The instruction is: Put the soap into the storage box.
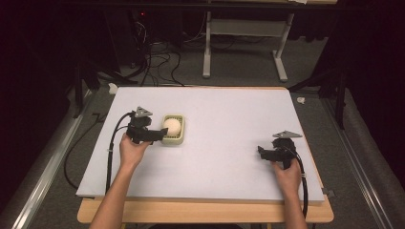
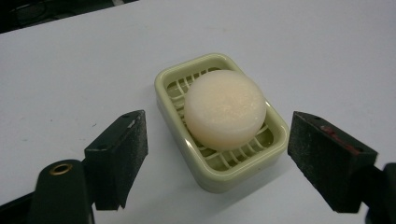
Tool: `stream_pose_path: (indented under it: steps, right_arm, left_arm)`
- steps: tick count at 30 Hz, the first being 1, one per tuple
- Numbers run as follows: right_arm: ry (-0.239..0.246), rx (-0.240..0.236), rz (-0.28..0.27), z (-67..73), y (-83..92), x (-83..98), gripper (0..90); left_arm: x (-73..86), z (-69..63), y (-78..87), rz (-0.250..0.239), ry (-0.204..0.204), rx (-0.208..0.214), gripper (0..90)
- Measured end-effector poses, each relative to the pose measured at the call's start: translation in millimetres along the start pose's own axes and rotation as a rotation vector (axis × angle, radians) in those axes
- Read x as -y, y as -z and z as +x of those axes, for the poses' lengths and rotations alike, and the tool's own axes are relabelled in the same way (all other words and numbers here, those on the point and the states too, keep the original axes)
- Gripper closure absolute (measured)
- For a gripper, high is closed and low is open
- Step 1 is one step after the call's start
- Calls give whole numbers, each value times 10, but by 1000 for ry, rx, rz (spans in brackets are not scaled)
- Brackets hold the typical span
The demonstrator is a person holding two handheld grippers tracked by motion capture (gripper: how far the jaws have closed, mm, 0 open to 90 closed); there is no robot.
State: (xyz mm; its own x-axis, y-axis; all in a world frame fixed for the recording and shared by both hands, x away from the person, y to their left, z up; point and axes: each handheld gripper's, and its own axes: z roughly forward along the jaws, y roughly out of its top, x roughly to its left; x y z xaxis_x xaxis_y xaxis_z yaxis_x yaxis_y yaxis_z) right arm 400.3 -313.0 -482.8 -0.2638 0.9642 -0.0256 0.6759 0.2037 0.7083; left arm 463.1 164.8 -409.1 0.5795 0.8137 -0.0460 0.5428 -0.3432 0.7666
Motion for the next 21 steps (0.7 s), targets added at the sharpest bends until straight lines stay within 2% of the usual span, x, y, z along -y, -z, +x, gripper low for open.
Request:
stream_pose_path:
  steps: [4, 10, 21]
  right_arm:
    - [-2, 0, 1, 1, 0, 0, 169]
    - [-2, 0, 1, 1, 0, 0, 169]
    - [-2, 0, 1, 1, 0, 0, 169]
  left_arm:
    - [33, 1, 58, -20, 14, 5, 211]
    - [108, 30, 141, -24, 33, 1, 212]
    - [202, 55, 296, -38, 46, -2, 212]
